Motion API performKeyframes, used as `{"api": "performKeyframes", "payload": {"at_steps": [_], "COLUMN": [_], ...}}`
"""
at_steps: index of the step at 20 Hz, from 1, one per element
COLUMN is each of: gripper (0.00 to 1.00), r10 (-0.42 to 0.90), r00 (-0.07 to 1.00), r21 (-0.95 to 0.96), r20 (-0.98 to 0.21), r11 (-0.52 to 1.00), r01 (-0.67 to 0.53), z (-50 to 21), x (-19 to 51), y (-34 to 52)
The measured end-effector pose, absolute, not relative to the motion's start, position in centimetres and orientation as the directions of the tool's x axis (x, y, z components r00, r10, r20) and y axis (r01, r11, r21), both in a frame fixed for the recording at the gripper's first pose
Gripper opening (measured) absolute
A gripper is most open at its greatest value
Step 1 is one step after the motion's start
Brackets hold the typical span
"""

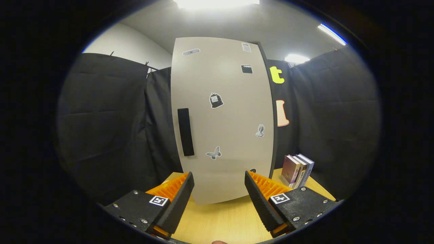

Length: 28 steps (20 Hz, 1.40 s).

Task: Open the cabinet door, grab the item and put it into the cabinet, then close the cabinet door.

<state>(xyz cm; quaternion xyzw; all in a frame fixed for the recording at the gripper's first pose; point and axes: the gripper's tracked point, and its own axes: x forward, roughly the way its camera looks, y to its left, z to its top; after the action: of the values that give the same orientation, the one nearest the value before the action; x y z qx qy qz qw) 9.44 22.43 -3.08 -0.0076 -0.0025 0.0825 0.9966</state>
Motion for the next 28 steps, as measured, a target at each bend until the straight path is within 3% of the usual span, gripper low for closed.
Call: {"api": "performKeyframes", "payload": {"at_steps": [28], "gripper": [0.93], "r10": [0.202], "r00": [0.978], "r21": [-0.03], "r20": [0.059], "r11": [0.979], "r01": [-0.2], "z": [-1.9], "x": [8.7], "y": [23.2]}}
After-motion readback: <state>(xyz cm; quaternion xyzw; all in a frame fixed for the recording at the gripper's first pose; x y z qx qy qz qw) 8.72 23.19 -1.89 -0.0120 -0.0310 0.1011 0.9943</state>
